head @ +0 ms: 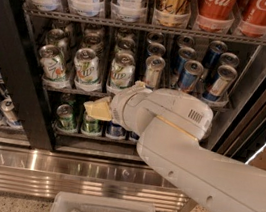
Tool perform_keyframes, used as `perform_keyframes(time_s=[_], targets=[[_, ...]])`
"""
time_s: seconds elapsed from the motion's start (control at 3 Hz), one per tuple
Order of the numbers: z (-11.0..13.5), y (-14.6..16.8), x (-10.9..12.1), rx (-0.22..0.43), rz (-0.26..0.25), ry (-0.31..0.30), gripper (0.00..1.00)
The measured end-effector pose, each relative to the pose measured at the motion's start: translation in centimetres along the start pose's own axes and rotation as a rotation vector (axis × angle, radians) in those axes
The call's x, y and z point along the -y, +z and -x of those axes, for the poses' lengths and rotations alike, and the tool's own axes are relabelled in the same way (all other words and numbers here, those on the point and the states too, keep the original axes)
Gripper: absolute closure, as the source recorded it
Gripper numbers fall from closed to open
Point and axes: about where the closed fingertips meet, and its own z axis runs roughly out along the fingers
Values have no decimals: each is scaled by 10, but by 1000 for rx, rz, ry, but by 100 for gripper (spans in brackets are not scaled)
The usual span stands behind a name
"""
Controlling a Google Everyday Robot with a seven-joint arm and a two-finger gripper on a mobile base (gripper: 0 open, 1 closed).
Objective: Pick 7up can from middle shelf of fridge
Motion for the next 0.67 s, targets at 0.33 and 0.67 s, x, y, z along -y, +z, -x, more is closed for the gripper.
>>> perform_keyframes(time_s=[0.33, 0.67], targets=[[3, 3, -13, 12, 17, -5, 16], [9, 4, -12, 23, -5, -18, 18]])
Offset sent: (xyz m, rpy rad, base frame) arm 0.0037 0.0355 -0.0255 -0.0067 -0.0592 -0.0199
